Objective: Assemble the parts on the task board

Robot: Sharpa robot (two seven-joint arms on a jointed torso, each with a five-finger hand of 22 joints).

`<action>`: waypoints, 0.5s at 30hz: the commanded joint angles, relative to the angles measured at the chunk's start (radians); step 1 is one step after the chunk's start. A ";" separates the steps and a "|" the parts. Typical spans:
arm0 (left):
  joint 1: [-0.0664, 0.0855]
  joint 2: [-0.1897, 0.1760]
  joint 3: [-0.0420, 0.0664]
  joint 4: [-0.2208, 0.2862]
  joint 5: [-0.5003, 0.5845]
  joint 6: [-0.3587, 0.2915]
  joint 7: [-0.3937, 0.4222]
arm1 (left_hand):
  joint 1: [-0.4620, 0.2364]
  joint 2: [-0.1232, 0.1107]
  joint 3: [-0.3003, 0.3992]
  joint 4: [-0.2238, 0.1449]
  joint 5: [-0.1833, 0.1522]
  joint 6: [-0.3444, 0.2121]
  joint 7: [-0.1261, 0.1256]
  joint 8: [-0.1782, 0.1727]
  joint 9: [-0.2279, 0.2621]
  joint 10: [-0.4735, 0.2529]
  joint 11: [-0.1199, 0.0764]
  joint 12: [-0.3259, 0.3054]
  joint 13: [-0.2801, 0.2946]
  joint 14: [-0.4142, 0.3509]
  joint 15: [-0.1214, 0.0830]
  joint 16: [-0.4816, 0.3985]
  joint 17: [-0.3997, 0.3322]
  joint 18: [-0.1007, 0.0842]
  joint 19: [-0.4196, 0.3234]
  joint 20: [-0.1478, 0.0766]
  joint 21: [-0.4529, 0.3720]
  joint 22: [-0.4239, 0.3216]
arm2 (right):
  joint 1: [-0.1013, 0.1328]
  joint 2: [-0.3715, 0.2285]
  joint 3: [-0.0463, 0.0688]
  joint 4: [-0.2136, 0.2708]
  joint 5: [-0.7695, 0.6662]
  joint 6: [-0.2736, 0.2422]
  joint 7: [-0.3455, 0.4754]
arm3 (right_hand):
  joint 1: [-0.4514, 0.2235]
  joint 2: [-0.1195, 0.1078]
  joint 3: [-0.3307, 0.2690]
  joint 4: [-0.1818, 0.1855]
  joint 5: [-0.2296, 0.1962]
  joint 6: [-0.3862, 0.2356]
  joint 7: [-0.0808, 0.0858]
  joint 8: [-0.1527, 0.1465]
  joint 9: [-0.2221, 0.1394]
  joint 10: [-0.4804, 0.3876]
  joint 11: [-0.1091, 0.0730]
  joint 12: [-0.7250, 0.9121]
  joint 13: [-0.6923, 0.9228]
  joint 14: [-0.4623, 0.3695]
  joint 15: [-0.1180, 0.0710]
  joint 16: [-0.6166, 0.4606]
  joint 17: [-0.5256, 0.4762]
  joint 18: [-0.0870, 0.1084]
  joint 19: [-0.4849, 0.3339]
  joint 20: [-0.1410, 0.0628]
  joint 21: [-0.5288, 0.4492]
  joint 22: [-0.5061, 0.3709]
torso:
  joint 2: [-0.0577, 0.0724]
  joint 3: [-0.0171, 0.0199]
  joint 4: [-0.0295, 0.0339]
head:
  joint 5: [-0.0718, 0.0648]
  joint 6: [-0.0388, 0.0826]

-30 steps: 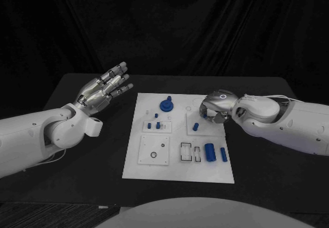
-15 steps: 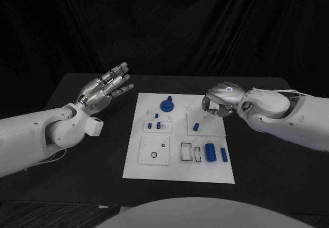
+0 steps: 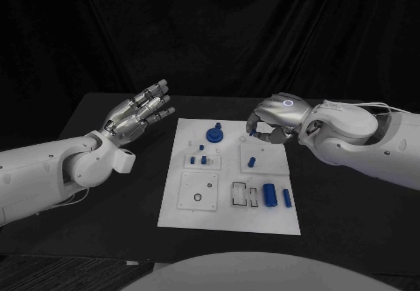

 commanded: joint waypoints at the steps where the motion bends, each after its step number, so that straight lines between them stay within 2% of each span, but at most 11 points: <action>1: -0.002 0.005 0.001 -0.003 0.007 0.015 0.024 | 0.007 0.001 0.001 -0.005 0.003 0.001 0.004 0.006 0.001 0.003 0.007 0.004 0.001 0.000 0.005 0.002 0.001 0.010 -0.001 0.003 0.004 -0.002 | 0.003 0.032 0.000 0.031 0.019 0.103 -0.038 | 0.011 0.001 0.003 -0.003 0.002 -0.007 0.008 -0.010 -0.002 0.008 -0.001 -0.006 0.002 0.019 0.008 -0.007 -0.003 -0.010 -0.002 0.005 -0.008 0.141 | -0.002 0.0022 0.0009 | 0.006 0.000; 6: -0.006 0.010 0.001 -0.004 0.007 0.018 0.019 | 0.007 0.002 0.001 -0.005 0.004 0.000 0.005 0.006 0.001 0.002 0.009 0.004 0.001 -0.001 0.006 0.002 0.000 0.010 -0.002 0.003 0.003 -0.004 | -0.001 0.092 0.000 0.042 0.020 0.148 -0.032 | 0.014 0.002 0.005 -0.006 0.004 -0.016 0.011 -0.021 -0.007 0.007 0.002 -0.011 0.001 0.016 0.010 -0.012 -0.009 -0.008 -0.006 0.008 -0.016 0.139 | -0.002 0.0029 0.0007 | 0.018 0.000; 15: -0.013 0.011 0.001 -0.003 0.007 0.018 0.010 | 0.006 0.003 0.001 -0.005 0.003 -0.001 0.005 0.005 0.000 0.002 0.010 0.004 0.001 -0.002 0.006 0.001 0.000 0.009 -0.003 0.003 0.002 -0.006 | -0.025 0.180 0.000 0.031 0.020 0.186 -0.021 | 0.018 0.005 0.006 -0.010 0.011 -0.014 0.011 -0.023 -0.007 0.011 0.002 -0.012 0.001 0.016 0.011 -0.011 -0.008 -0.007 -0.007 0.009 -0.017 0.139 | 0.000 0.0016 -0.0005 | 0.035 0.000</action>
